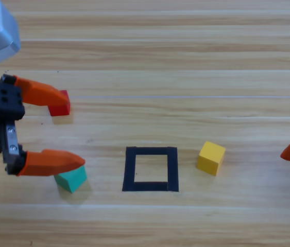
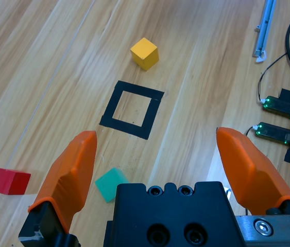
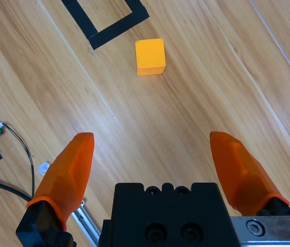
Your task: Stack the blocks in the rectangular block: red at the bottom, yellow in the middle, green on top
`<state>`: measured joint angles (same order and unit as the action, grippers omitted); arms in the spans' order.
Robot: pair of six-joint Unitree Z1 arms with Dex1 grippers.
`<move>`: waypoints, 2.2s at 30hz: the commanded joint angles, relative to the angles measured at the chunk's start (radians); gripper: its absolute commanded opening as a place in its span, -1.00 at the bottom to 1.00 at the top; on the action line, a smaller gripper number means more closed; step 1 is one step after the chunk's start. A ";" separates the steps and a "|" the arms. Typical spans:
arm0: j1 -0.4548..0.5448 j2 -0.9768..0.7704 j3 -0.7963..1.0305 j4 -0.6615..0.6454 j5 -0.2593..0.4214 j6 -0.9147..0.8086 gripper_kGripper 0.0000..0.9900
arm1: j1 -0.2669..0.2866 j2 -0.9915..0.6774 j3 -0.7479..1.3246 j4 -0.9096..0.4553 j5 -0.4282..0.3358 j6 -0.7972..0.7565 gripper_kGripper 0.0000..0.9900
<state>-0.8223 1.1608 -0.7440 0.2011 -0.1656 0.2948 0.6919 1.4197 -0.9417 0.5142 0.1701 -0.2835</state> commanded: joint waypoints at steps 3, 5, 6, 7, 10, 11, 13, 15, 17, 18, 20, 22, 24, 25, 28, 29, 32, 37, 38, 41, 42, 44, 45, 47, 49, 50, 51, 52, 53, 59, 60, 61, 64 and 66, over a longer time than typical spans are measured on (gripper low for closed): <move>-0.017 -0.013 0.009 0.004 0.018 -0.025 1.00 | 0.023 0.033 -0.005 0.017 -0.017 -0.009 0.99; -0.017 -0.015 0.011 0.004 0.020 -0.025 1.00 | 0.023 0.033 -0.005 0.017 -0.017 -0.009 0.99; -0.017 -0.015 0.011 0.006 0.021 -0.025 1.00 | 0.023 0.033 -0.005 0.017 -0.017 -0.009 0.99; -0.017 -0.015 0.011 0.006 0.021 -0.025 1.00 | 0.023 0.033 -0.005 0.017 -0.018 -0.009 0.99; -0.017 -0.018 0.008 0.011 0.027 -0.028 1.00 | 0.023 0.030 -0.005 0.017 -0.035 -0.002 0.99; -0.017 -0.018 0.008 0.009 0.031 -0.037 1.00 | 0.023 0.031 -0.006 0.017 -0.044 0.004 0.99; -0.015 0.000 -0.012 0.011 0.072 -0.138 1.00 | 0.023 0.038 -0.019 0.017 -0.049 0.027 0.99; -0.014 0.048 -0.078 0.049 0.147 -0.260 1.00 | 0.023 0.056 -0.035 0.017 -0.050 0.040 0.99; -0.008 0.103 -0.138 0.058 0.253 -0.414 1.00 | 0.023 0.097 -0.066 0.017 -0.050 0.053 0.99; -0.006 0.137 -0.176 0.069 0.291 -0.479 1.00 | 0.023 0.130 -0.085 0.017 -0.050 0.061 0.99; 0.002 0.206 -0.242 0.084 0.370 -0.605 0.99 | 0.023 0.209 -0.137 0.027 -0.054 0.057 0.99; 0.037 0.264 -0.305 0.121 0.379 -0.694 0.99 | 0.023 0.301 -0.218 0.087 -0.061 0.035 0.99; 0.083 0.307 -0.367 0.182 0.379 -0.780 1.00 | 0.023 0.398 -0.304 0.148 -0.060 0.003 0.98; 0.106 0.323 -0.388 0.215 0.380 -0.818 1.00 | 0.023 0.433 -0.325 0.150 -0.060 -0.006 0.98; 0.167 0.365 -0.423 0.281 0.368 -0.896 1.00 | 0.027 0.513 -0.368 0.155 -0.061 -0.023 0.98; 0.186 0.384 -0.433 0.291 0.359 -0.907 1.00 | 0.034 0.528 -0.376 0.155 -0.069 -0.026 0.98; 0.227 0.458 -0.514 0.389 0.350 -0.933 1.00 | 0.063 0.578 -0.385 0.155 -0.086 -0.039 0.98; 0.268 0.642 -0.729 0.603 0.371 -0.944 1.00 | 0.113 0.610 -0.387 0.155 -0.103 -0.049 0.98; 0.279 0.678 -0.765 0.643 0.371 -0.944 1.00 | 0.127 0.610 -0.387 0.155 -0.103 -0.051 0.98; 0.313 0.763 -0.833 0.719 0.360 -0.942 1.00 | 0.158 0.617 -0.387 0.155 -0.106 -0.051 0.97; 0.324 0.789 -0.847 0.735 0.354 -0.942 1.00 | 0.166 0.622 -0.387 0.155 -0.106 -0.051 0.97; 0.350 0.833 -0.880 0.767 0.336 -0.944 1.00 | 0.175 0.634 -0.390 0.155 -0.116 -0.051 0.97; 0.361 0.855 -0.896 0.779 0.331 -0.947 1.00 | 0.178 0.642 -0.393 0.155 -0.121 -0.051 0.97; 0.385 0.901 -0.930 0.802 0.324 -0.951 1.00 | 0.181 0.665 -0.407 0.155 -0.132 -0.051 0.97; 0.403 0.938 -0.957 0.824 0.317 -0.961 0.99 | 0.181 0.688 -0.419 0.155 -0.150 -0.051 0.96; 0.411 0.955 -0.968 0.827 0.314 -0.962 0.99 | 0.181 0.696 -0.424 0.155 -0.159 -0.051 0.95; 0.416 0.970 -0.977 0.833 0.313 -0.965 0.99 | 0.181 0.705 -0.428 0.155 -0.167 -0.051 0.94; 0.422 0.985 -0.986 0.834 0.311 -0.965 0.99 | 0.181 0.716 -0.434 0.155 -0.175 -0.051 0.92; 0.428 0.997 -0.991 0.836 0.308 -0.965 0.99 | 0.181 0.725 -0.440 0.155 -0.184 -0.051 0.92; 0.463 1.056 -1.034 0.848 0.281 -0.968 0.98 | 0.181 0.780 -0.476 0.155 -0.188 -0.051 0.84; 0.468 1.067 -1.043 0.850 0.273 -0.967 0.97 | 0.181 0.788 -0.480 0.155 -0.188 -0.051 0.76; 0.473 1.074 -1.049 0.850 0.268 -0.965 0.96 | 0.181 0.792 -0.483 0.155 -0.188 -0.051 0.64; 0.476 1.099 -1.069 0.851 0.259 -0.968 0.96 | 0.181 0.814 -0.494 0.158 -0.193 -0.054 0.10; 0.479 1.116 -1.080 0.851 0.253 -0.971 0.96 | 0.181 0.828 -0.503 0.168 -0.198 -0.054 -0.38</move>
<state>-0.3696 2.2036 -1.8090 1.0422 0.1041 -0.6671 0.8499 2.1635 -1.4191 0.6513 -0.0130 -0.3290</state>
